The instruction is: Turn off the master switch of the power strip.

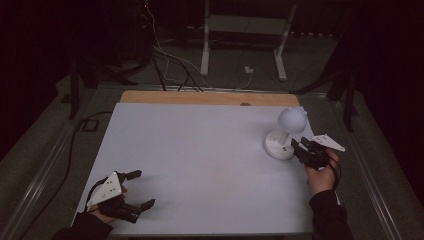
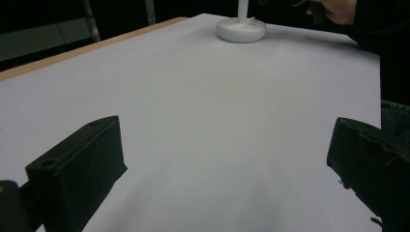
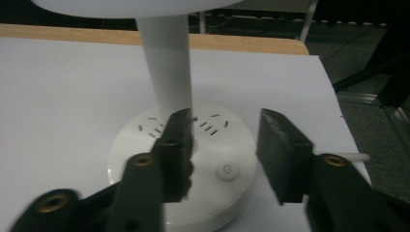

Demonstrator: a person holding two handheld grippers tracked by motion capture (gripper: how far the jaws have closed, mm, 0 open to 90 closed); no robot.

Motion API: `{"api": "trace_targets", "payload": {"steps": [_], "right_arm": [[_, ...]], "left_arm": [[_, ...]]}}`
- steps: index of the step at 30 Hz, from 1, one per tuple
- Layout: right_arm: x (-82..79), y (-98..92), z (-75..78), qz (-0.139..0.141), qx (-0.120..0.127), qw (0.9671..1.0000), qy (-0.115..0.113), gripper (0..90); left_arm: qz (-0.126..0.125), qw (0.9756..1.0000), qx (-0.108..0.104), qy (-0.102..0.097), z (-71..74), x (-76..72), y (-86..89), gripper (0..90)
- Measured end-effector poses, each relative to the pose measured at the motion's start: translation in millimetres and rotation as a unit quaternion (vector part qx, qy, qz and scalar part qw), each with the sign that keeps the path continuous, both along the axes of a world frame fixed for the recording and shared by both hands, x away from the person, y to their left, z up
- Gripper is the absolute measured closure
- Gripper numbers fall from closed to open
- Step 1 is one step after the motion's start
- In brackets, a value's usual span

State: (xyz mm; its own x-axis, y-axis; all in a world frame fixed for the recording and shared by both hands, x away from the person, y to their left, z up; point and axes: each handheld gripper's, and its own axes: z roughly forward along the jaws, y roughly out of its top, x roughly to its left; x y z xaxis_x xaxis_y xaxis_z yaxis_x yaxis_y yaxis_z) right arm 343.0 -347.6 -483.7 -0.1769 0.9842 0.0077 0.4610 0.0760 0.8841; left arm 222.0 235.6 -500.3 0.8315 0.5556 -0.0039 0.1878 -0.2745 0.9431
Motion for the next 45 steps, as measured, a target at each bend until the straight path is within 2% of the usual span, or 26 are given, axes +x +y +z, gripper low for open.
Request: {"api": "trace_targets", "payload": {"steps": [2, 4, 9, 10, 12, 13, 14, 16, 23, 31, 35, 36, 38, 41, 45], "right_arm": [[-2.3, 1.0, 0.4, 0.003, -0.002, 1.0000, -0.002, 43.8], [-3.5, 1.1, 0.8, 0.008, 0.011, 0.9999, 0.004, 37.8], [-5.4, 3.1, 2.7, 0.009, 0.022, 0.9993, 0.029, 19.0], [-6.0, 3.4, 2.7, 0.011, 0.026, 0.9992, 0.027, 13.9], [-7.4, 3.2, 3.6, 0.027, 0.027, 0.9985, 0.040, 6.8], [-8.5, 3.5, 3.8, 0.032, 0.030, 0.9984, 0.037, 1.8], [-9.4, 3.6, 4.5, 0.035, 0.034, 0.9980, 0.040, 0.6], [-11.9, 2.3, 6.3, 0.056, 0.046, 0.9962, 0.049, 0.5], [-21.4, 7.2, 11.5, 0.089, 0.038, 0.9936, 0.058, 0.0], [-37.0, 17.9, 15.2, 0.116, 0.031, 0.9921, 0.037, 0.0], [-40.2, 22.7, 15.8, 0.128, 0.033, 0.9905, 0.038, 0.0], [-43.6, 27.2, 16.2, 0.140, 0.036, 0.9889, 0.035, 0.0], [-47.2, 31.3, 17.3, 0.147, 0.033, 0.9881, 0.030, 0.0], [-52.9, 35.8, 19.1, 0.162, 0.043, 0.9856, 0.024, 0.0], [-58.9, 40.4, 18.3, 0.177, 0.048, 0.9827, 0.027, 0.0]], "left_arm": [[-0.001, 1.0000, 0.001, 0.000, 0.1, -0.2, -0.2, 0.3], [-0.001, 1.0000, 0.001, 0.000, 0.1, -0.3, -0.3, 0.4], [0.000, 1.0000, 0.000, 0.000, 0.2, 0.0, 0.1, 0.4], [0.000, 1.0000, 0.000, 0.000, 0.2, 0.0, 0.1, 0.3], [0.000, 1.0000, 0.000, 0.000, 0.3, -0.2, 0.1, 0.3], [0.000, 1.0000, 0.000, 0.000, 0.3, -0.2, 0.1, 0.4], [0.000, 1.0000, 0.000, 0.000, 0.3, -0.2, 0.2, 0.4], [0.000, 1.0000, 0.000, 0.000, 0.3, -0.3, 0.1, 0.4], [-0.002, 1.0000, 0.001, -0.001, 0.3, -0.5, -0.2, 0.4], [-0.003, 1.0000, 0.002, -0.002, 0.3, -0.8, -0.5, 0.4], [-0.003, 1.0000, 0.003, -0.002, 0.3, -0.8, -0.6, 0.4], [-0.003, 1.0000, 0.003, -0.001, 0.3, -0.9, -0.7, 0.4], [-0.003, 1.0000, 0.002, -0.002, 0.4, -0.9, -0.7, 0.4], [-0.003, 1.0000, 0.003, -0.002, 0.4, -1.1, -0.8, 0.4], [-0.003, 1.0000, 0.001, -0.002, 0.4, -1.0, -0.7, 0.3]]}}
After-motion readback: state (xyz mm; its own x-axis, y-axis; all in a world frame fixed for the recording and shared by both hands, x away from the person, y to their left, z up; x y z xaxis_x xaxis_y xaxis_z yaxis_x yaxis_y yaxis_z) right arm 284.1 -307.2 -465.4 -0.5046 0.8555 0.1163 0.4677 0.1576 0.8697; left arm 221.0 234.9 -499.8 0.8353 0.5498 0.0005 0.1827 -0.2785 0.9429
